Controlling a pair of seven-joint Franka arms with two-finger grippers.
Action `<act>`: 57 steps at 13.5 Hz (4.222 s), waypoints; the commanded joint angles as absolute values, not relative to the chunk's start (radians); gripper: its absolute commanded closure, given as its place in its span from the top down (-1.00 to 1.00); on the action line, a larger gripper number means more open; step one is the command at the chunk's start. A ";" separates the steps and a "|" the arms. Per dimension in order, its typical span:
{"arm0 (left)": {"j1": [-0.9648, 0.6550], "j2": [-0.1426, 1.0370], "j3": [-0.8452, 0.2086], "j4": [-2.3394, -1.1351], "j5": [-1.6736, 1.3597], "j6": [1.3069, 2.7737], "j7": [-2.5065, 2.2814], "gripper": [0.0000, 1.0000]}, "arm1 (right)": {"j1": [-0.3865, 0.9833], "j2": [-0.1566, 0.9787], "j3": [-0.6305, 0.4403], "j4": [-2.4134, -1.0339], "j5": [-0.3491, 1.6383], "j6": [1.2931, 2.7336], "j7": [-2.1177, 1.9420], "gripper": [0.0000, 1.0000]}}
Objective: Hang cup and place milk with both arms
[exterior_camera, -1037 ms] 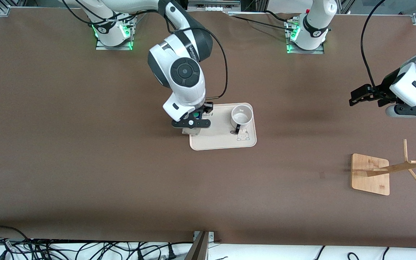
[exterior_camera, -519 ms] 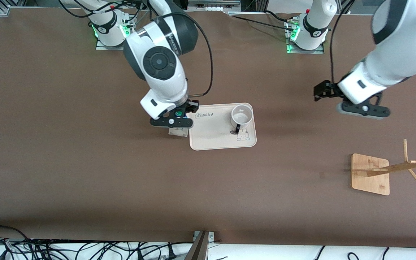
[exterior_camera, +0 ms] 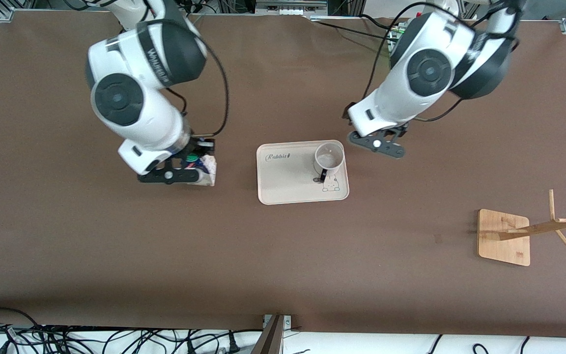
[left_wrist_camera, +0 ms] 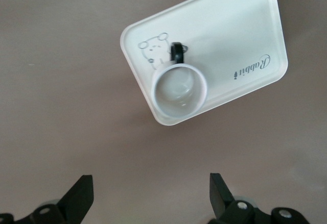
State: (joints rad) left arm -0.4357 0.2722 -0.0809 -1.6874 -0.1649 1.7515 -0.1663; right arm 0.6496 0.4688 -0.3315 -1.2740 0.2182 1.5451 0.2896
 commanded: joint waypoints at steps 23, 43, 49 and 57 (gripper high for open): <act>-0.583 0.543 -0.058 -1.773 -0.202 2.174 -0.046 -1.00 | 0.388 0.241 -0.319 -1.999 0.100 2.002 -0.196 -0.36; -0.177 0.233 0.262 -1.586 -0.170 1.924 0.141 -1.00 | 0.314 0.265 -0.356 -1.470 0.100 1.556 -0.192 1.00; -0.135 0.238 0.299 -1.583 -0.173 1.930 0.258 -1.00 | 0.314 0.264 -0.373 -1.393 0.066 1.489 -0.196 1.00; -0.101 0.253 0.342 -1.594 -0.173 1.943 0.391 -1.00 | 0.008 0.215 -0.095 -1.394 -0.014 1.480 -0.196 1.00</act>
